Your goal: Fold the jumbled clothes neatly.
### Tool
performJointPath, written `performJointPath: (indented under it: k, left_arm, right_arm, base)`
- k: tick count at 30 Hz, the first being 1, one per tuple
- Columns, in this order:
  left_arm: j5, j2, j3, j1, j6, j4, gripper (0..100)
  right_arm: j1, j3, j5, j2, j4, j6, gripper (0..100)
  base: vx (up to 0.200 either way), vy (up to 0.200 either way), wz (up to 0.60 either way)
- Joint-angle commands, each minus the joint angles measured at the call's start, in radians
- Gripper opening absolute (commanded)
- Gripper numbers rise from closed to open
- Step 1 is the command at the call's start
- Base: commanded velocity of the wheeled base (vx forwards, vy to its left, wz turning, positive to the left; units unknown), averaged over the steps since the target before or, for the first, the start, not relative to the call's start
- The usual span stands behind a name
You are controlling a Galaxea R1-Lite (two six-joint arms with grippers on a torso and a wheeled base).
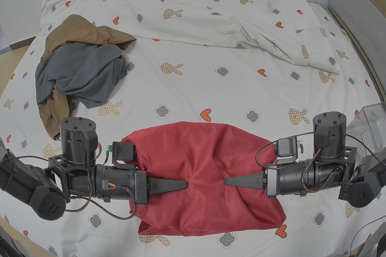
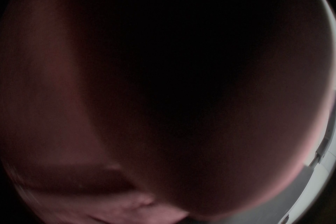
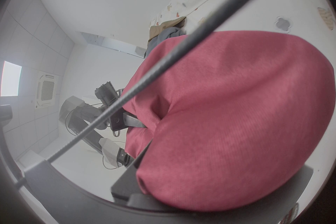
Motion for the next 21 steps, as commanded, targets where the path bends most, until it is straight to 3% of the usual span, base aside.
performJointPath:
  k: [1,21]
  left_arm:
    - [0.0,0.005,0.0,-0.001,-0.001,-0.001,0]
    - [0.0,-0.016,0.003,-0.021,-0.004,0.007,0]
  right_arm:
    - [0.0,0.009,-0.019,-0.006,-0.001,0.0,0]
    - [-0.001,0.006,-0.022,-0.065,0.065,0.003,0]
  base:
    - [0.0,-0.2,0.0]
    - [0.0,-0.2,0.0]
